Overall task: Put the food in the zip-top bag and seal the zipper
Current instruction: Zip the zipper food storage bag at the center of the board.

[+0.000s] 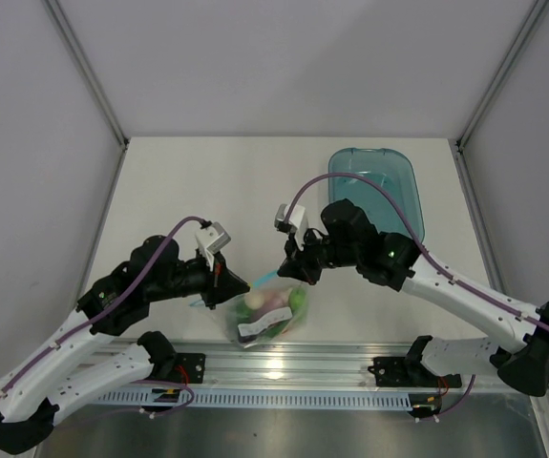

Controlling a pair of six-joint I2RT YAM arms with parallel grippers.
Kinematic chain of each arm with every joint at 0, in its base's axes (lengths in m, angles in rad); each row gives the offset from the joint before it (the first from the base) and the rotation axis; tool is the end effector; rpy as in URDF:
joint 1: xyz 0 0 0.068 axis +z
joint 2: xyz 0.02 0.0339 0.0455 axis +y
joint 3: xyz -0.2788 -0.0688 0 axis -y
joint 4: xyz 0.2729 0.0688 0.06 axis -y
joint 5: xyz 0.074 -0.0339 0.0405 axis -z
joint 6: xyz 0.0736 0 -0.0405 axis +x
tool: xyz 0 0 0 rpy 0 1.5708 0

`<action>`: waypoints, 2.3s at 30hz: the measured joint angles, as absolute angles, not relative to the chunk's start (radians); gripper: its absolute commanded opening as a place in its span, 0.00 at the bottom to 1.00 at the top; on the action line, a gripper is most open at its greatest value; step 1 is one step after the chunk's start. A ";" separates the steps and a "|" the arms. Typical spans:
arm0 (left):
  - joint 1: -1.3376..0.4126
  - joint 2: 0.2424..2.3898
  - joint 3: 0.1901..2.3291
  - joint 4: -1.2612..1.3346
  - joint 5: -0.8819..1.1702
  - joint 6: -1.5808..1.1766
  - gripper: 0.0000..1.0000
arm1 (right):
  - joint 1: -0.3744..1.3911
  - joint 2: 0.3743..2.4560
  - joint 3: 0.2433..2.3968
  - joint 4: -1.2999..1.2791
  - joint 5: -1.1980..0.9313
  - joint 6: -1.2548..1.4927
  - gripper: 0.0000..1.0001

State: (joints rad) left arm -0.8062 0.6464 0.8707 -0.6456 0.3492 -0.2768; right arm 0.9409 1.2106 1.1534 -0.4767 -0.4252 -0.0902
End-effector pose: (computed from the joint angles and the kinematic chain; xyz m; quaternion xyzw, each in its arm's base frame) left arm 0.1070 -0.1479 0.3421 0.3074 0.7731 -0.4009 0.3836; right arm 0.1634 0.2757 0.3469 -0.5096 0.6871 0.3668 0.3656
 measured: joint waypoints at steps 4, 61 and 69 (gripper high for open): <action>-0.806 0.643 0.871 -0.648 0.343 -0.276 0.01 | 0.941 1.192 1.138 -0.476 -0.376 -0.075 0.00; -0.804 0.489 0.877 -0.802 0.230 -0.270 0.00 | 0.926 1.032 1.014 -0.477 -0.146 0.001 0.00; -0.804 0.466 0.881 -0.830 0.211 -0.270 0.01 | 0.925 1.026 1.011 -0.479 -0.146 0.015 0.00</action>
